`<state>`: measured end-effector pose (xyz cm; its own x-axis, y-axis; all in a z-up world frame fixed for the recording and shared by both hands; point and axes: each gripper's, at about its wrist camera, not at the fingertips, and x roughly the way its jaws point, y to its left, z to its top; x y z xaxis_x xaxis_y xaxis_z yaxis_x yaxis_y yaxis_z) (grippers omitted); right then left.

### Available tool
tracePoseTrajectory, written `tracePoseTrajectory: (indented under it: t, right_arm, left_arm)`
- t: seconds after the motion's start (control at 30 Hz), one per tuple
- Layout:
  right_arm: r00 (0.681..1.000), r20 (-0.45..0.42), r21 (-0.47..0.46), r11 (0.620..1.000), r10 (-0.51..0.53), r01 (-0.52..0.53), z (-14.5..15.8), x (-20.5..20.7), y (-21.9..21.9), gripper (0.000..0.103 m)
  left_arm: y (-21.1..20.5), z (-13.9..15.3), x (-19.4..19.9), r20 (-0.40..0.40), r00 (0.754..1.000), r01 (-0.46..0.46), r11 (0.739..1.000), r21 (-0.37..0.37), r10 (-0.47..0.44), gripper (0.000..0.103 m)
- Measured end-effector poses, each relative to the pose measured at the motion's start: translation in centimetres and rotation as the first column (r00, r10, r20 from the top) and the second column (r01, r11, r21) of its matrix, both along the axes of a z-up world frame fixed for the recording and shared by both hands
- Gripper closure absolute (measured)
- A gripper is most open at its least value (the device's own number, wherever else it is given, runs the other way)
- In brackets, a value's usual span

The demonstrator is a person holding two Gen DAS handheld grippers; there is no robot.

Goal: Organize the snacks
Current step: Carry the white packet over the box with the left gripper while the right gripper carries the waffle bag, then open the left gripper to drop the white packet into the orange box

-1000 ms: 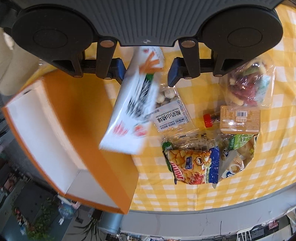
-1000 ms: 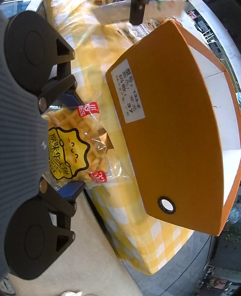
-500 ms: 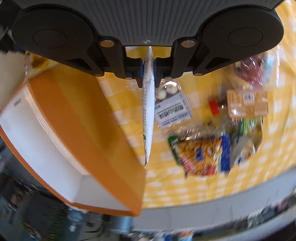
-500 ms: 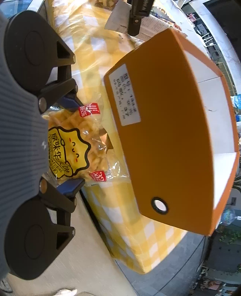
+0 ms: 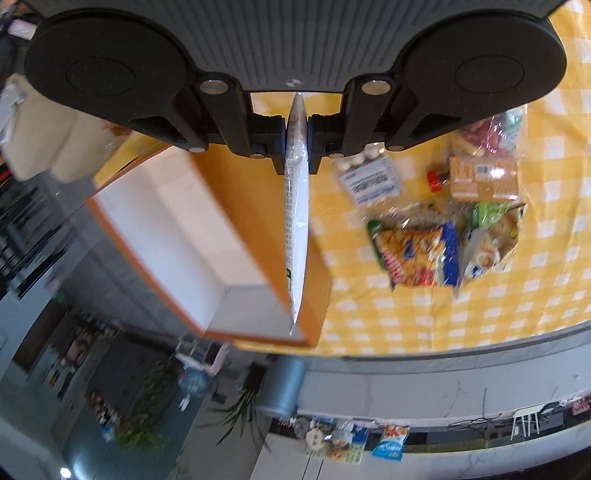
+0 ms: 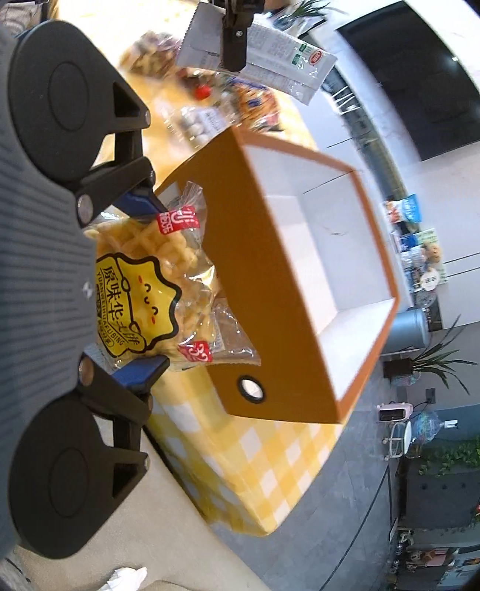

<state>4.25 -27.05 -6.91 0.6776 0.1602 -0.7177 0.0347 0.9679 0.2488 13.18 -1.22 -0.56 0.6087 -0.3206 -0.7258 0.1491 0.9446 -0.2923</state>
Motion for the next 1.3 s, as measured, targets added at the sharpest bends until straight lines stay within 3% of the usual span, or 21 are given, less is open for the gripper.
tracePoseTrajectory:
  t: [0.1,0.27,0.43,0.53,0.83,0.9,0.97,1.0,1.03,1.07,1.2,1.3]
  right_arm:
    - [0.999,0.031,0.014,1.0,-0.024,0.024,0.6,-0.3,-0.4,0.029]
    - [0.998,0.037,0.035,0.998,-0.046,0.045,0.6,-0.4,-0.7,0.029]
    - [0.998,0.043,0.059,0.997,-0.046,0.044,0.4,-0.2,-1.1,0.029]
    - [0.998,0.043,0.075,0.996,-0.048,0.045,0.1,-0.2,-1.5,0.029]
    - [0.997,0.044,0.093,0.994,-0.059,0.055,-0.3,-0.2,-2.3,0.029]
    - [0.997,0.038,0.085,0.995,-0.061,0.057,-0.4,-0.1,-2.3,0.029]
    - [0.997,0.035,0.077,0.995,-0.065,0.062,-0.6,0.0,-2.3,0.029]
    - [0.997,0.035,0.075,0.995,-0.066,0.063,-0.6,0.0,-2.3,0.029]
    - [0.997,0.035,0.076,0.995,-0.067,0.064,-0.6,0.0,-2.3,0.029]
    - [0.997,0.036,0.077,0.995,-0.068,0.066,-0.6,0.0,-2.3,0.029]
    - [0.996,0.056,0.064,0.996,-0.072,0.068,-0.3,-0.2,-2.3,0.029]
    - [0.993,0.09,0.067,0.995,-0.074,0.068,0.6,-1.0,-2.2,0.029]
  left_arm:
    - [-0.4,1.1,0.9,0.01,0.999,0.042,0.997,-0.067,-0.042,0.092]
    - [-1.8,0.9,4.1,-0.05,0.996,0.067,0.972,-0.224,-0.08,0.092]
    - [-3.7,-0.3,6.1,-0.085,0.995,0.025,0.942,-0.334,-0.056,0.092]
    - [-4.9,-1.5,7.0,-0.117,0.993,-0.034,0.934,-0.355,-0.008,0.092]
    - [-7.4,-4.8,8.8,-0.165,0.986,-0.06,0.943,-0.327,0.005,0.09]
    - [-7.8,-4.7,8.4,-0.144,0.989,-0.065,0.966,-0.251,0.03,0.081]
    - [-7.9,-4.1,7.7,-0.108,0.994,-0.046,0.979,-0.196,0.025,0.059]
    - [-7.8,-3.7,7.3,-0.091,0.996,-0.014,0.98,-0.198,-0.005,0.054]
    - [-7.6,-3.2,6.8,-0.079,0.997,0.01,0.98,-0.197,-0.026,0.039]
    - [-7.4,-2.6,6.1,-0.064,0.998,0.016,0.982,-0.187,-0.029,0.033]
    - [-6.2,-0.1,2.9,0.037,0.999,0.013,0.995,-0.097,-0.009,0.033]
    - [-4.7,0.9,1.0,0.065,0.998,-0.02,0.998,-0.065,0.024,0.033]
